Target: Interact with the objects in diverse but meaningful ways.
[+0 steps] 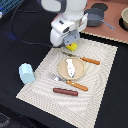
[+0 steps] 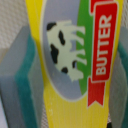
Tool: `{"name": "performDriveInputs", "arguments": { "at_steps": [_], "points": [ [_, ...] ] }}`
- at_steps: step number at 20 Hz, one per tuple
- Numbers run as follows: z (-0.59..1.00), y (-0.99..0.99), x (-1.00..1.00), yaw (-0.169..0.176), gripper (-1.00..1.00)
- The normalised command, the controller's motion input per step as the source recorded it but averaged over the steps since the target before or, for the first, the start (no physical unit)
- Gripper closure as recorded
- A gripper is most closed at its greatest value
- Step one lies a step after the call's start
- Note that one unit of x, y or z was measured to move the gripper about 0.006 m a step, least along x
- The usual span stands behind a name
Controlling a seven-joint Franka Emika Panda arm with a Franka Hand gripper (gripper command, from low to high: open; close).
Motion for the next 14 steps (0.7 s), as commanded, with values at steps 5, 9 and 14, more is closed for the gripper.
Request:
{"name": "performDriveInputs", "arguments": {
  "at_steps": [5,9,14],
  "points": [
    [0.13,-0.07,-0.59,-0.003,-1.00],
    [0.57,0.08,-0.01,0.073,-1.00],
    [0.95,0.11,-0.10,0.097,-1.00]
  ]
}}
